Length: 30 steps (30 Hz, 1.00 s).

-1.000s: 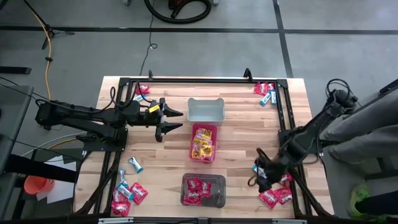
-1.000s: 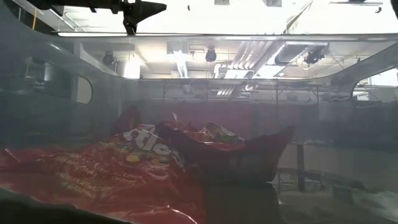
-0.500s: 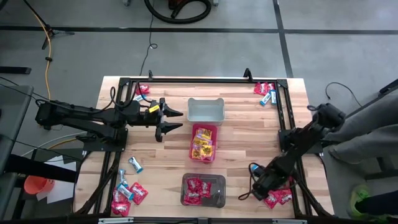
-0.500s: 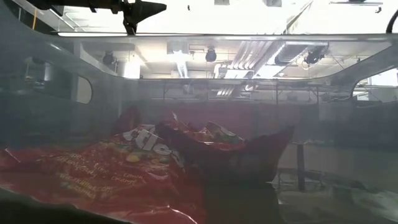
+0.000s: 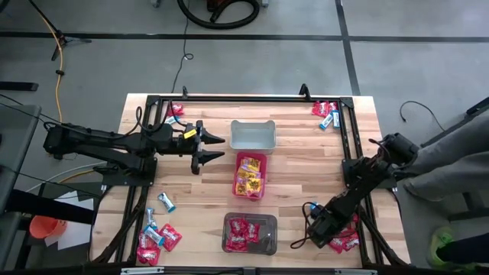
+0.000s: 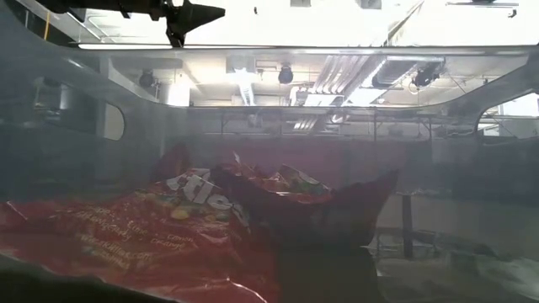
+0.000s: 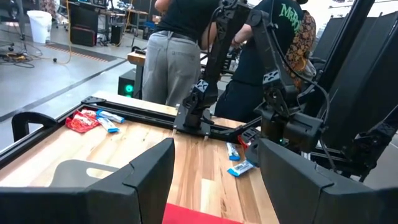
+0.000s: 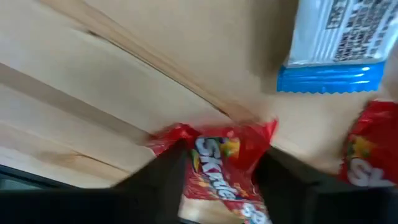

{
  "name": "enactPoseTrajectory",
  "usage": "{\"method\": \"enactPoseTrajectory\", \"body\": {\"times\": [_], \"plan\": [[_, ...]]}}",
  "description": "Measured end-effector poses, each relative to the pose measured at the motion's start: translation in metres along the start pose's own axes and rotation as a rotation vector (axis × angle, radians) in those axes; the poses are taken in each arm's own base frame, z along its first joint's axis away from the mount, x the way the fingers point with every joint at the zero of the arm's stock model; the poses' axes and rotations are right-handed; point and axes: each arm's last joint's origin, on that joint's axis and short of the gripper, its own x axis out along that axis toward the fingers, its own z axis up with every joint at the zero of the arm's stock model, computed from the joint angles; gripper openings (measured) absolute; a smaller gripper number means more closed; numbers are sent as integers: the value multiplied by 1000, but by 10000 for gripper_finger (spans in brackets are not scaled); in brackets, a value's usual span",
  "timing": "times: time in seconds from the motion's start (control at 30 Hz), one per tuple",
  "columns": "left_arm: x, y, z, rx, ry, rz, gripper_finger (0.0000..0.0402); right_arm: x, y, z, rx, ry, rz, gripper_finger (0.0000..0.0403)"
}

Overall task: Sort candy
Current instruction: Put the red candy into the black bin

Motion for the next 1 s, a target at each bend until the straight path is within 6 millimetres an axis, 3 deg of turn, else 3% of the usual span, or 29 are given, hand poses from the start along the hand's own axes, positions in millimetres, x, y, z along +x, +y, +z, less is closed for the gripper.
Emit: {"method": "enactPoseTrajectory", "body": {"times": [0.1, 0.17, 0.27, 0.37, 0.5, 0.8, 1.0], "plan": [[0, 0, 0, 1, -1, 0, 216, -6, 5, -3, -67, -29, -20, 52], [0, 0, 0, 1, -1, 0, 216, -12, 12, -5, -130, -49, -6, 17], [0, 0, 0, 1, -4, 12, 216, -29, 24, -11, -223, -69, 45, 28], [0, 1, 0, 1, -6, 19, 216, -53, 34, -14, -330, -139, 102, 13], [0, 1, 0, 1, -7, 20, 216, -93, 44, -10, -497, -352, 212, 11], [0, 1, 1, 0, -9, 20, 216, -180, 51, 41, -788, -971, 411, 5], [0, 0, 3, -1, -37, 13, 216, -226, 52, 69, -960, -1219, 591, 2]]}}
